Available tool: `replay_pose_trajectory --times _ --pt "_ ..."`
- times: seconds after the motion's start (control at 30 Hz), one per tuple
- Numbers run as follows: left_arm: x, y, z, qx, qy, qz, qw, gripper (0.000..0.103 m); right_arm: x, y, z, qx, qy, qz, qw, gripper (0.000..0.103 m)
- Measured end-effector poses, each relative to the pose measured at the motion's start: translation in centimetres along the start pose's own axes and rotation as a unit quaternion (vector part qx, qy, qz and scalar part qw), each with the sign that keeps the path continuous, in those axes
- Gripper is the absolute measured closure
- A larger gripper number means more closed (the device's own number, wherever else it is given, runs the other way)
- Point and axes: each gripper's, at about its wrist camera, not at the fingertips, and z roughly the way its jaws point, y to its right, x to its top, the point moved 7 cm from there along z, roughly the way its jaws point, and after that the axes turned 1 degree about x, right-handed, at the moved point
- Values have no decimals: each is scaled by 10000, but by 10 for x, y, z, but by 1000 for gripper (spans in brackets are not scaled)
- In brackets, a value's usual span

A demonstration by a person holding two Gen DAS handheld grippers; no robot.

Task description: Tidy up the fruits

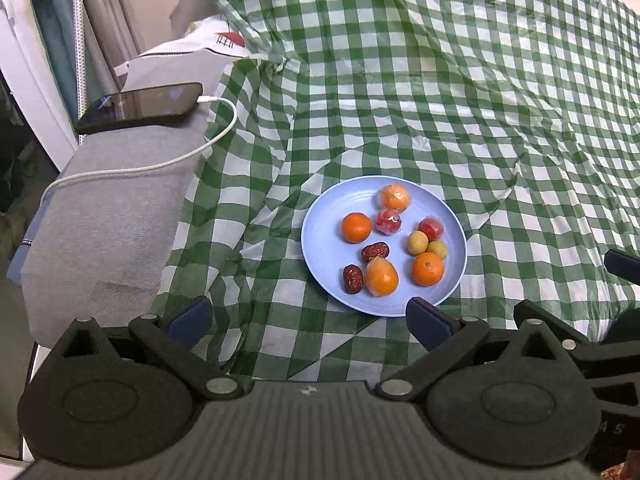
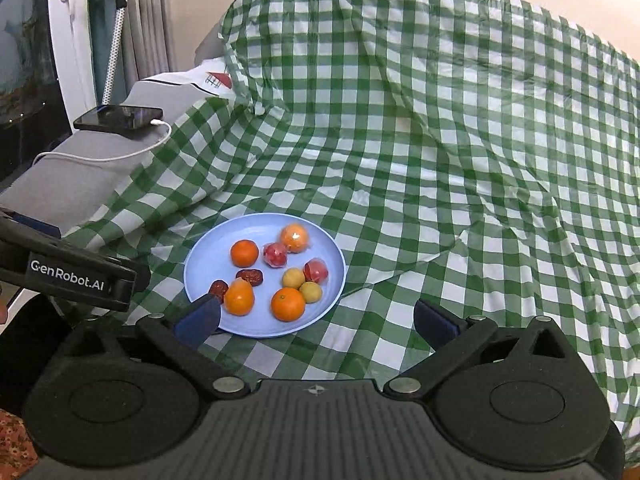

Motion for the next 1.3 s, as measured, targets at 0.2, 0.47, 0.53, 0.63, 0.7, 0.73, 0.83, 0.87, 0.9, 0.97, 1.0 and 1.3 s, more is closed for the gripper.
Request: replay_pose_trajectory --times 0.2,0.47,0.53,0.63,0.7,0.73,0.83,0.87,0.9,0.97,1.0,1.3 --pt "-2 -2 -5 33 20 -79 10000 0 -2 -3 -6 -1 31 -11 10000 1" --pt "-4 -3 -7 33 23 -78 10000 0 -3 -3 -6 5 24 -19 10000 1" --pt "-4 -4 -6 38 18 -69 10000 0 -4 -3 -7 7 12 -26 10000 1" --pt "-4 -4 -5 37 -6 -65 10000 0 -6 -3 -7 5 -14 -21 10000 1" --pt "-4 -5 -4 38 -8 -59 10000 0 -6 -2 -6 -1 -27 -10 10000 1" --pt "-4 -5 -4 42 -9 -53 10000 0 -5 -2 -6 -3 -36 -3 10000 1" --pt "-4 -5 -3 36 -21 -33 10000 0 -5 -1 -5 2 -46 5 10000 1" --pt "-4 -5 -3 35 -25 -24 10000 0 -5 -1 -5 2 -45 4 10000 1" --pt "-4 -4 -2 37 -28 -17 10000 0 -5 -1 -5 3 -45 4 10000 1" --pt "-4 -4 -2 38 -30 -7 10000 0 -5 -1 -5 4 -45 4 10000 1" --pt "-3 -4 -2 38 -32 -6 10000 0 -5 -1 -5 3 -46 6 10000 1" --pt "-3 -2 -1 37 -25 6 10000 0 -4 -2 -4 0 -45 1 10000 1"
